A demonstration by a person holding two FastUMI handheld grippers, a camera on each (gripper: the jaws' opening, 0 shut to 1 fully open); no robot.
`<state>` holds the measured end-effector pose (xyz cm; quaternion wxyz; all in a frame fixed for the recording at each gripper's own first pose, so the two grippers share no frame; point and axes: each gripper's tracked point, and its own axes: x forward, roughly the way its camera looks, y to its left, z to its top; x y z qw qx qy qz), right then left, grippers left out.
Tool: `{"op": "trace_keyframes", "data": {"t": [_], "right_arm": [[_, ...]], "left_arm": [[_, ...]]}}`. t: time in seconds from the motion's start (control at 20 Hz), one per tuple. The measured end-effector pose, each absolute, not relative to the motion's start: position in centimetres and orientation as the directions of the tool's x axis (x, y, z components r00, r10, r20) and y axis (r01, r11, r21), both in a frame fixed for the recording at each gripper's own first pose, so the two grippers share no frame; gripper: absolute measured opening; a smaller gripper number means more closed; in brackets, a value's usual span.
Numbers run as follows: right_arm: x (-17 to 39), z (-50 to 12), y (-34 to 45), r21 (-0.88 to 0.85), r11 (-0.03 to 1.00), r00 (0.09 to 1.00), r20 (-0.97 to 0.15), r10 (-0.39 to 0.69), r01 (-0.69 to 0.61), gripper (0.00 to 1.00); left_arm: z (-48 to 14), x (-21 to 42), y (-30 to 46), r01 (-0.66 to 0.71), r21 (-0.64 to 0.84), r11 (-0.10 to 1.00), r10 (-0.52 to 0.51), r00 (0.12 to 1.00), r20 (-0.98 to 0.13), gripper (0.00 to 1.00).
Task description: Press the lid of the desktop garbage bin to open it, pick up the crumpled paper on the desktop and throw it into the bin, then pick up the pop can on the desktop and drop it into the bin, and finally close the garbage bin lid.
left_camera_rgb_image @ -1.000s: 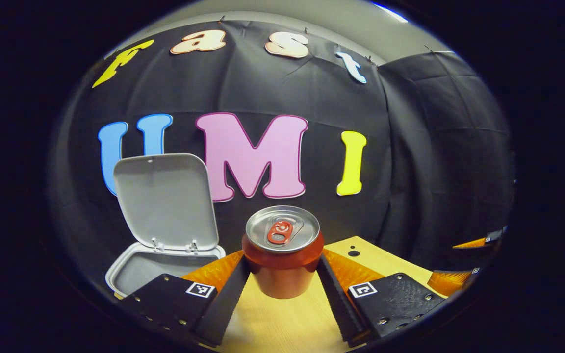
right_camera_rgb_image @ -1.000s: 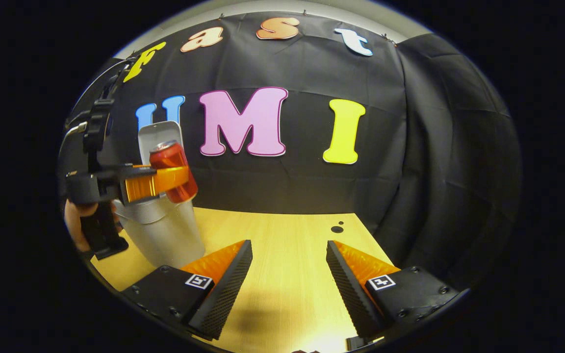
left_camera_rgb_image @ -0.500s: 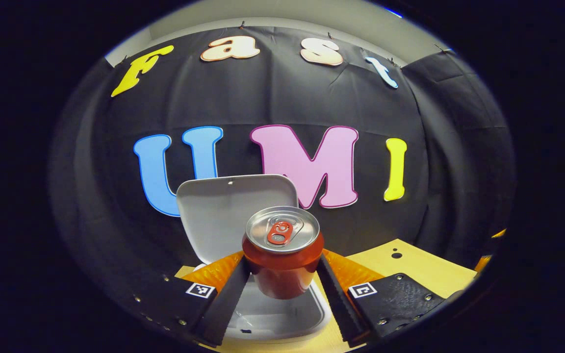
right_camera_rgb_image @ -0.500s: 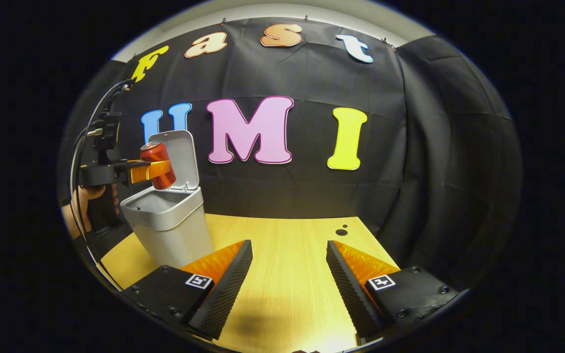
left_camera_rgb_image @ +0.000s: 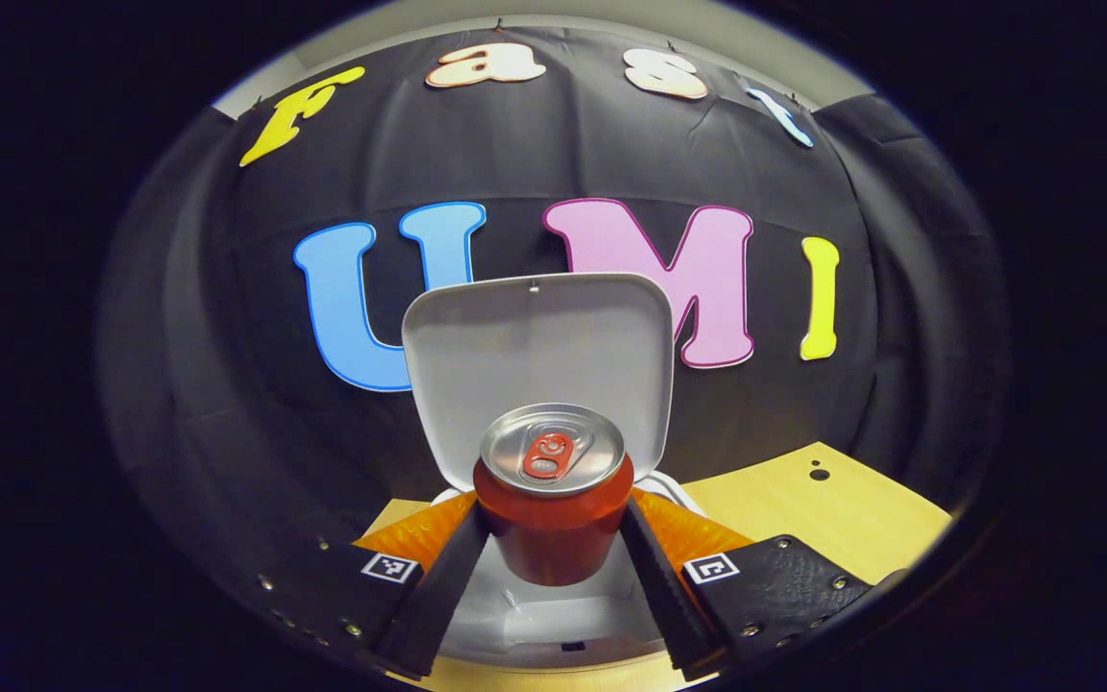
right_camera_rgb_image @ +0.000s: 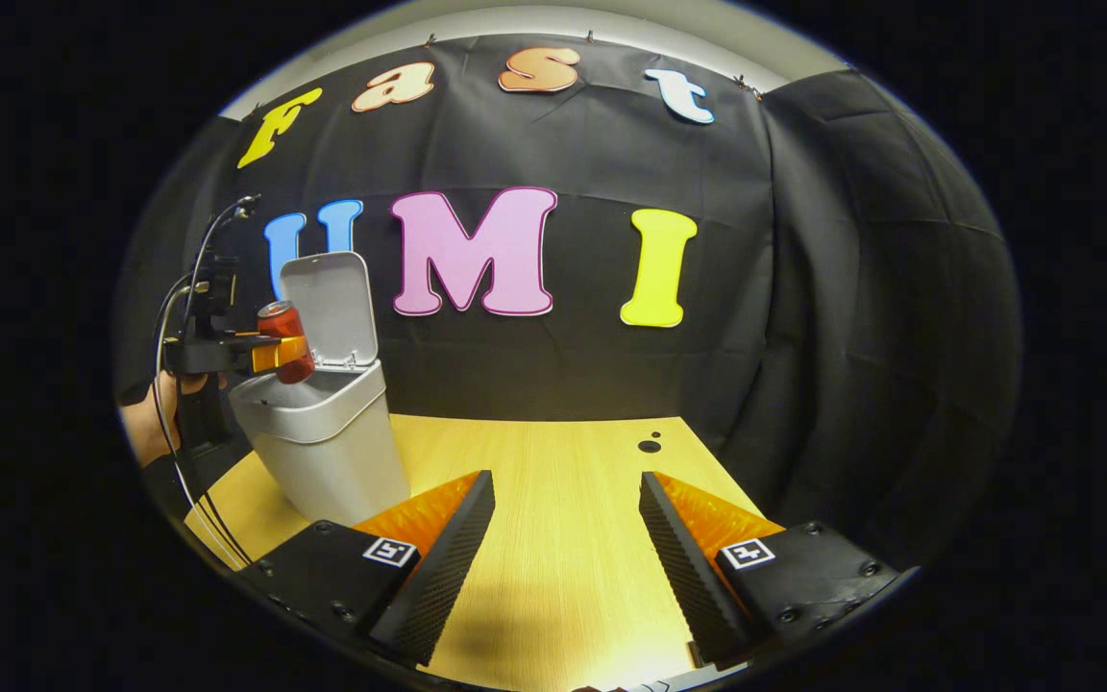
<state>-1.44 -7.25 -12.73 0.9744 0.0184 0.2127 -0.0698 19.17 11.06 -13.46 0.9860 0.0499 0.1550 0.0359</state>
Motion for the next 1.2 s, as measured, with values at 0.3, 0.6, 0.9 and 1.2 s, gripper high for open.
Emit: {"op": "trace_keyframes", "data": {"t": [0.3, 0.6, 0.9, 1.2], "right_arm": [[-1.4, -12.6, -6.9, 0.000, 0.990, 0.901, -0.415, -0.126, 0.138, 0.98], [-1.2, -12.7, -6.7, 0.007, 0.991, 0.902, -0.415, -0.117, 0.132, 0.98], [-1.1, -13.5, -6.5, 0.022, 0.992, 0.895, -0.434, -0.102, 0.123, 0.98], [-0.8, -13.4, -7.1, 0.014, 0.992, 0.896, -0.431, -0.109, 0.127, 0.98]], "left_arm": [[-13.3, 19.1, 11.2, -0.058, 0.110, 0.992, 0.088, 0.952, -0.293, 0.90], [-9.4, 19.3, 11.8, -0.095, 0.117, 0.989, 0.121, 0.963, -0.242, 0.91], [-2.7, 21.5, 11.7, -0.120, 0.037, 0.992, 0.125, 0.975, -0.182, 0.91], [2.1, 25.9, 13.3, -0.132, 0.107, 0.985, 0.143, 0.984, -0.106, 0.90]]}}
